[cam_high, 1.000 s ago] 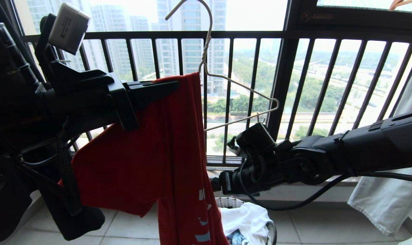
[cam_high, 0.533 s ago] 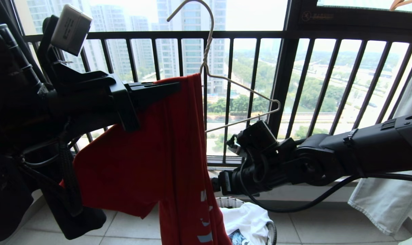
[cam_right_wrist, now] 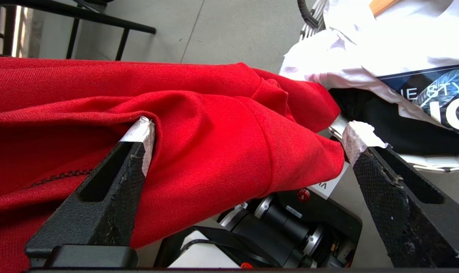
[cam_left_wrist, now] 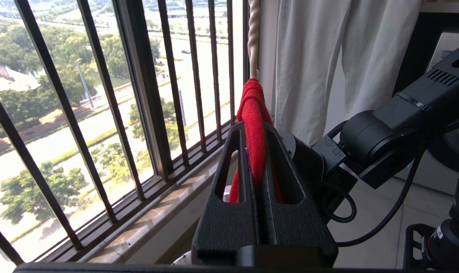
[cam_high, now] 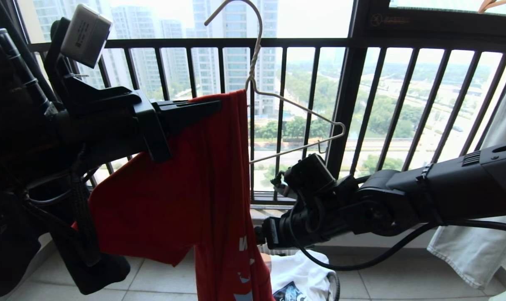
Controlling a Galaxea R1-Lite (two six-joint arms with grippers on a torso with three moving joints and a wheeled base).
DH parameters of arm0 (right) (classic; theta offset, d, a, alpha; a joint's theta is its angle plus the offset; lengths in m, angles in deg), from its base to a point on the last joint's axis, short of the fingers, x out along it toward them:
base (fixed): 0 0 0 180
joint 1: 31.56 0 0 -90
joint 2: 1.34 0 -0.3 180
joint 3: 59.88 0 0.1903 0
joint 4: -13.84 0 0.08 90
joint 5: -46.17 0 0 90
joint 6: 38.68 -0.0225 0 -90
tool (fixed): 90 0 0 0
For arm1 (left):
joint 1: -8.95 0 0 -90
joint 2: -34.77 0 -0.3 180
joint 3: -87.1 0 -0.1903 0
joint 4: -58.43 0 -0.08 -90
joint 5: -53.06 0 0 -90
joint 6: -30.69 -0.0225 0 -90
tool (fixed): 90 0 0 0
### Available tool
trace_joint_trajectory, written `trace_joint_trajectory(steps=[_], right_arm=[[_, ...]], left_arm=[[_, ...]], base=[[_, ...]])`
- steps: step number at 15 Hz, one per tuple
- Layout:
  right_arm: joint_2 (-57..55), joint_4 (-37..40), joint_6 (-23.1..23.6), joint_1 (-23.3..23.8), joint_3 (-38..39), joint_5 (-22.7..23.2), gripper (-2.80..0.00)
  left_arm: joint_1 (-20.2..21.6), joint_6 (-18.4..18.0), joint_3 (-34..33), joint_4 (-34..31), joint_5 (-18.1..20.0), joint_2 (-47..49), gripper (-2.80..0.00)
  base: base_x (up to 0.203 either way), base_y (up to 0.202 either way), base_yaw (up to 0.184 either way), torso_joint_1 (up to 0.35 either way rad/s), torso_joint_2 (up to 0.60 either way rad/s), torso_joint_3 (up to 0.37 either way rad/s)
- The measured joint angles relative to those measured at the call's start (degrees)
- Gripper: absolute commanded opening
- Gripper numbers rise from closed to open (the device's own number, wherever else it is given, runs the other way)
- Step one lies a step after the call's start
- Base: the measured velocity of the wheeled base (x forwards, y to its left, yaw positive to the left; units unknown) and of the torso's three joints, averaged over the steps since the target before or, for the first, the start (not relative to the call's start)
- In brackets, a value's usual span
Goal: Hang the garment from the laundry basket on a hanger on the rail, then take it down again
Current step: Hang the clothes on the clothes rack
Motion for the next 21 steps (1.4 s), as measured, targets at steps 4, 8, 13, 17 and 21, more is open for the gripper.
trace_joint_trajectory(steps=[4,8,13,17,21], right_arm=[[-0.2,0.0,0.0,-1.4,0.5,-0.1,0.0],[-0.8,-0.1,0.1,-1.9,0.5,-0.1,0.0],[-0.7,-0.1,0.1,-2.6,0.6,-0.1,0.0],[-0.4,0.0,0.1,-2.6,0.6,-0.1,0.0],[-0.1,0.0,0.1,-3.2,0.9,-0.1,0.0]], left_arm=[[0.0,0.0,0.0,0.0,0.0,-0.1,-2.8],[-0.2,0.0,0.0,0.0,0.0,-0.1,-2.8],[-0.4,0.0,0.0,0.0,0.0,-0.1,-2.8],[-0.4,0.0,0.0,0.0,0.0,0.0,-2.8],[-0.4,0.0,0.0,0.0,0.0,0.2,-2.8]], base=[[0.0,0.0,0.0,0.0,0.0,0.0],[0.0,0.0,0.0,0.0,0.0,0.0],[0.0,0.0,0.0,0.0,0.0,0.0],[0.0,0.0,0.0,0.0,0.0,0.0],[0.0,0.0,0.0,0.0,0.0,0.0]])
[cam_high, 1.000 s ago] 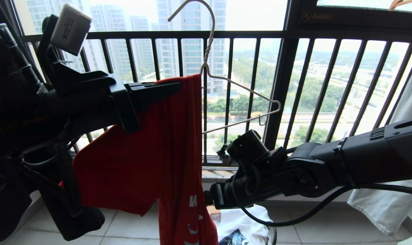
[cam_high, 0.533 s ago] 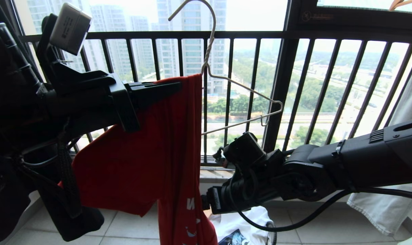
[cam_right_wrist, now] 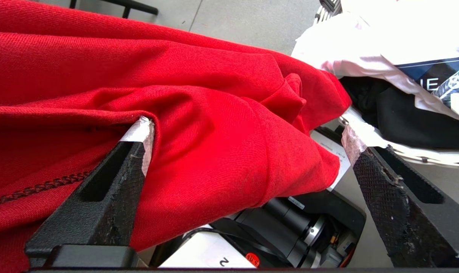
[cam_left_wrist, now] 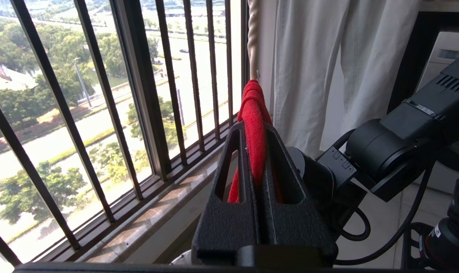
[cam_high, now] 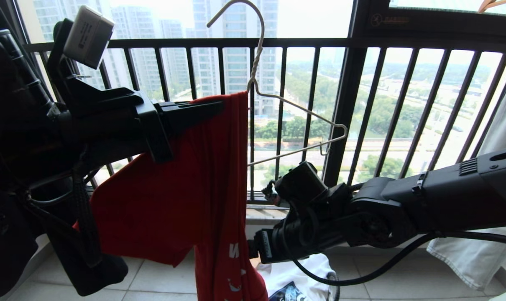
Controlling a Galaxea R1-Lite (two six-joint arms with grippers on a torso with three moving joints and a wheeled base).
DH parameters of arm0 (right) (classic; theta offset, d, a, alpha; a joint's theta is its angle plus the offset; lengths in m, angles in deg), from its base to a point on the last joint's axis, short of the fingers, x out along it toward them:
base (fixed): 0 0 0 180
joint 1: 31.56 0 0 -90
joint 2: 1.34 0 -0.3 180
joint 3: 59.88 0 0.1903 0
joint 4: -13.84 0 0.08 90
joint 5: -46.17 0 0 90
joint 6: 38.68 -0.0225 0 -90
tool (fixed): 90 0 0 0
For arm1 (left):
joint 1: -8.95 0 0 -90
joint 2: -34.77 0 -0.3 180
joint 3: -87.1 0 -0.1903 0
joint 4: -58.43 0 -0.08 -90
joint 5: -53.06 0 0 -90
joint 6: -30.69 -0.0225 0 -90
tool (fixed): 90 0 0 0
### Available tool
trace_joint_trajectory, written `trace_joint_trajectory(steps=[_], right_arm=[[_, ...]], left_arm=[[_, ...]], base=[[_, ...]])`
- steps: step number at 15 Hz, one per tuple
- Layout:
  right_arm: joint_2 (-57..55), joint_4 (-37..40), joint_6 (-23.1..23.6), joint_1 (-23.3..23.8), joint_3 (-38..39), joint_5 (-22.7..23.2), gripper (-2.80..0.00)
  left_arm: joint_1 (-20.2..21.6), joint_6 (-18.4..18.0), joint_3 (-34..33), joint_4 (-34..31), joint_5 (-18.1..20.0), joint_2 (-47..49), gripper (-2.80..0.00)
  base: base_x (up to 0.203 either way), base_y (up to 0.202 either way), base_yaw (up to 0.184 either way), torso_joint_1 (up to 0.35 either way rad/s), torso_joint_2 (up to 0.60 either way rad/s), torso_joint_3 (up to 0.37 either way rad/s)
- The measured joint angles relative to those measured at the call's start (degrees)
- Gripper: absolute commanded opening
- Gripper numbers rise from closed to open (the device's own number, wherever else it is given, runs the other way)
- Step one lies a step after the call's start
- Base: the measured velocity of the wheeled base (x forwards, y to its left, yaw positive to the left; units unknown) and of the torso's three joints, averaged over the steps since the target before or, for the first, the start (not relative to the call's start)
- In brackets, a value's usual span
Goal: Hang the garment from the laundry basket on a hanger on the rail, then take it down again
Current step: Hang the clothes on the clothes rack
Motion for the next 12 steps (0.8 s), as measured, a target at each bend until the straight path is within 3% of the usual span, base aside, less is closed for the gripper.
trace_joint_trajectory(steps=[4,5,12], right_arm=[[0.0,0.0,0.1,-0.4,0.1,0.0,0.0],[0.0,-0.1,0.4,-0.4,0.1,0.0,-2.8],[0.0,-0.1,1.1,-0.4,0.4,0.0,-2.8]], left_arm=[[0.0,0.0,0.0,0.0,0.0,0.1,-2.8],[0.0,0.0,0.1,0.0,0.0,0.1,-2.8],[0.0,0.0,0.1,0.0,0.0,0.1,-2.8]], base=[[0.0,0.0,0.0,0.0,0.0,0.0],[0.0,0.0,0.0,0.0,0.0,0.0],[0.0,0.0,0.0,0.0,0.0,0.0]])
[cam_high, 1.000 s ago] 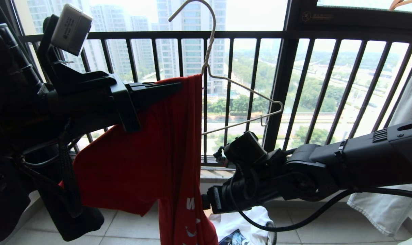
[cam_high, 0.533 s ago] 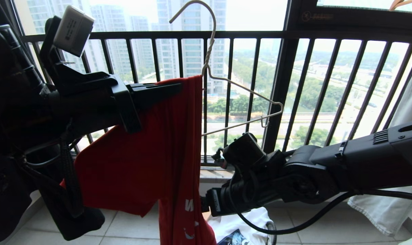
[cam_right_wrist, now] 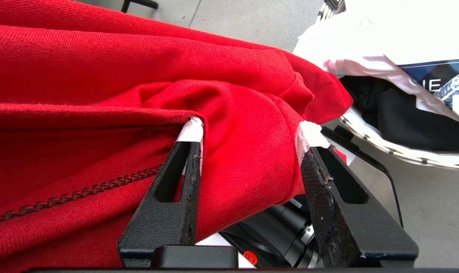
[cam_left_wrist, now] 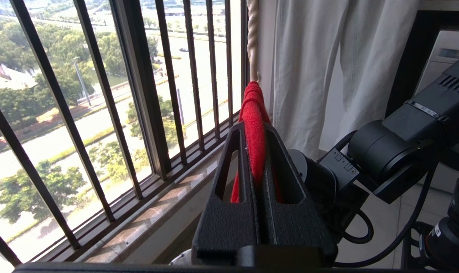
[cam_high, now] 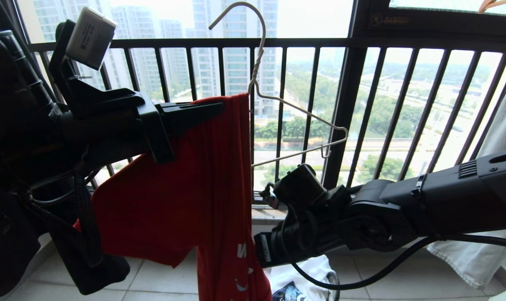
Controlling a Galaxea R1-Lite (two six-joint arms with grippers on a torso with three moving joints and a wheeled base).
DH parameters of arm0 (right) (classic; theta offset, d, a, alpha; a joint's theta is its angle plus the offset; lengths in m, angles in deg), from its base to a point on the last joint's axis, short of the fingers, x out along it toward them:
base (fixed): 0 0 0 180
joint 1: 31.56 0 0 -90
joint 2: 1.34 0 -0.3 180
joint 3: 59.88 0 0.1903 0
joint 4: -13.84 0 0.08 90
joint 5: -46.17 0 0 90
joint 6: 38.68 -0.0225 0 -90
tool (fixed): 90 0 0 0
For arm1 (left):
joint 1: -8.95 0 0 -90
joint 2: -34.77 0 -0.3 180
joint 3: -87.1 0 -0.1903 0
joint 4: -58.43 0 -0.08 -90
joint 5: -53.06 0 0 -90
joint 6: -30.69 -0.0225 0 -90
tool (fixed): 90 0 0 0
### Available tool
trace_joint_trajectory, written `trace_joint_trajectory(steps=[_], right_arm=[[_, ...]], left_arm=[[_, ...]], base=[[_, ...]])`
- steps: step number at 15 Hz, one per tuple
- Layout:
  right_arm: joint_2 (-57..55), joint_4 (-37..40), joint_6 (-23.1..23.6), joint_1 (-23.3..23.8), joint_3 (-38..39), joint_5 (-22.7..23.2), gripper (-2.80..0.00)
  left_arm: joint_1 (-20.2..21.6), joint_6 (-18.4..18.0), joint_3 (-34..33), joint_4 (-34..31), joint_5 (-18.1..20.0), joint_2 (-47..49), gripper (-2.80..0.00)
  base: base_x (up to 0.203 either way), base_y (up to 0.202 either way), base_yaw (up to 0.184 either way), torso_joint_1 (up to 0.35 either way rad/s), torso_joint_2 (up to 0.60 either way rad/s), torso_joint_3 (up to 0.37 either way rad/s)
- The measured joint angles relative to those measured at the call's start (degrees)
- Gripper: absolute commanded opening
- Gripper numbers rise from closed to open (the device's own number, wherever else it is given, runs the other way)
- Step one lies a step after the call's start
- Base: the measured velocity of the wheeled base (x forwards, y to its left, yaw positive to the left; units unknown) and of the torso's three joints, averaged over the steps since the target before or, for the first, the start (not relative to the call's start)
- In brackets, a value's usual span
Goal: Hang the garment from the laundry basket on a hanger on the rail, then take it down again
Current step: Hang the clothes on the clothes rack
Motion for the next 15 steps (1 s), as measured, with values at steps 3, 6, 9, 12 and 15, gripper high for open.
trace_joint_trajectory(steps=[3,6,9,12,15], right_arm=[[0.0,0.0,0.0,0.0,0.0,0.0,-2.8],[0.0,0.1,0.0,0.0,0.1,-0.1,-2.8],[0.0,0.1,0.0,0.0,0.0,-0.1,-2.8],[-0.1,0.0,0.0,0.0,0.0,-0.1,-2.8],[-0.1,0.0,0.0,0.0,0.0,-0.1,-2.8]], left_arm=[[0.0,0.0,0.0,0.0,0.0,0.0,-2.8],[0.0,0.0,0.0,0.1,0.0,0.0,-2.8],[0.0,0.0,0.0,0.1,0.0,0.0,-2.8],[0.0,0.0,0.0,0.1,0.0,0.0,-2.8],[0.0,0.0,0.0,0.1,0.0,0.0,-2.8]], base=[[0.0,0.0,0.0,0.0,0.0,0.0],[0.0,0.0,0.0,0.0,0.0,0.0],[0.0,0.0,0.0,0.0,0.0,0.0],[0.0,0.0,0.0,0.0,0.0,0.0],[0.0,0.0,0.0,0.0,0.0,0.0]])
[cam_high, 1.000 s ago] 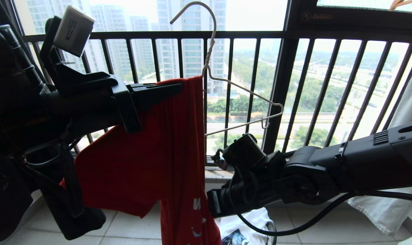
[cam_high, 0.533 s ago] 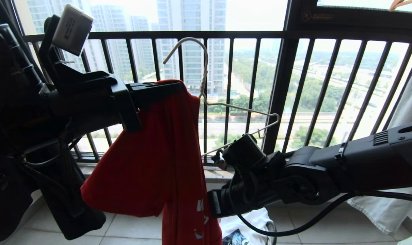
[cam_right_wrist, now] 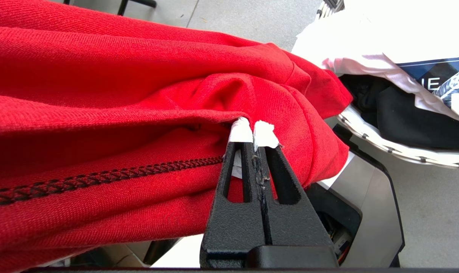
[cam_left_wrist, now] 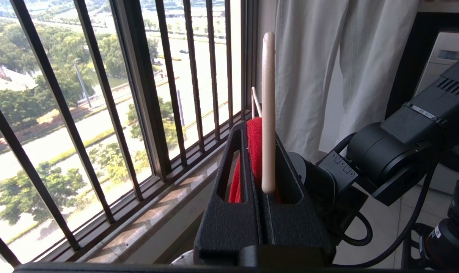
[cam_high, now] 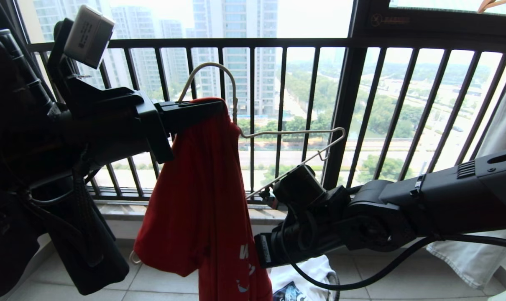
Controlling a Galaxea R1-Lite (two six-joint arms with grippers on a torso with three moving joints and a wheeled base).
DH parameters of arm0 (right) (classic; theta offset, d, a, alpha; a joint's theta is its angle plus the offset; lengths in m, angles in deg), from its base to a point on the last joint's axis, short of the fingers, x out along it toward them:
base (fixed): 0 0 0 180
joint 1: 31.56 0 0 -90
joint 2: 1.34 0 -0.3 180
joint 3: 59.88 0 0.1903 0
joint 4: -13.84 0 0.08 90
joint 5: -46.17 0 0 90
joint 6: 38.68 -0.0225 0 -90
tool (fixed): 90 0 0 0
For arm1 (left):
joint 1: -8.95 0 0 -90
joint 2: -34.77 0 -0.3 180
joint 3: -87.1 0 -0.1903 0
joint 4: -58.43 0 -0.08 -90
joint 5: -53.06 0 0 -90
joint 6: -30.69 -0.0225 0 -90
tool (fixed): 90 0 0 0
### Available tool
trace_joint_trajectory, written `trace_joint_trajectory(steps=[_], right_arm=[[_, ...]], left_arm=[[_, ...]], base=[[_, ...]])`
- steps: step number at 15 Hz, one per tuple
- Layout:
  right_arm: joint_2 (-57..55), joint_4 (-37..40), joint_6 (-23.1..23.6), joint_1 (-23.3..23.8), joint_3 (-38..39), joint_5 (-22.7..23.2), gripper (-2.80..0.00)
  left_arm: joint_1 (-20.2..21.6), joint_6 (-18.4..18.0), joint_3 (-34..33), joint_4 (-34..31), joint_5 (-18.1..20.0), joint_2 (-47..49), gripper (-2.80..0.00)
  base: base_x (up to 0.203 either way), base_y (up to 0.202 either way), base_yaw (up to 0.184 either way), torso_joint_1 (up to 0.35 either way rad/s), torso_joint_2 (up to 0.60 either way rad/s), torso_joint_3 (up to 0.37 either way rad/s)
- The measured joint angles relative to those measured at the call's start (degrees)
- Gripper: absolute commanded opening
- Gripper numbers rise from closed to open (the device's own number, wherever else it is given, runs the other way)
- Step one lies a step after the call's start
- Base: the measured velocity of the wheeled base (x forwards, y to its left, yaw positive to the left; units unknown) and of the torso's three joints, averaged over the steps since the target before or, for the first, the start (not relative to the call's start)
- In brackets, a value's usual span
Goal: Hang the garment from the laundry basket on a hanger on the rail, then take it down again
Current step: Hang the clothes on the clothes rack
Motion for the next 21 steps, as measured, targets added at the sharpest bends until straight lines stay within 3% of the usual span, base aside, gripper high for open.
trace_joint_trajectory(steps=[19,21], right_arm=[[0.1,-0.2,0.0,1.2,-0.3,-1.0,-2.8],[-0.2,-0.2,0.1,1.4,-0.3,-2.0,-2.8]], left_arm=[[0.1,0.0,0.1,0.0,-0.1,0.3,-2.8],[0.1,2.0,0.1,2.5,-0.8,0.3,-2.8]], base=[[0.0,0.0,0.0,0.0,0.0,0.0],[0.0,0.0,0.0,0.0,0.0,0.0]])
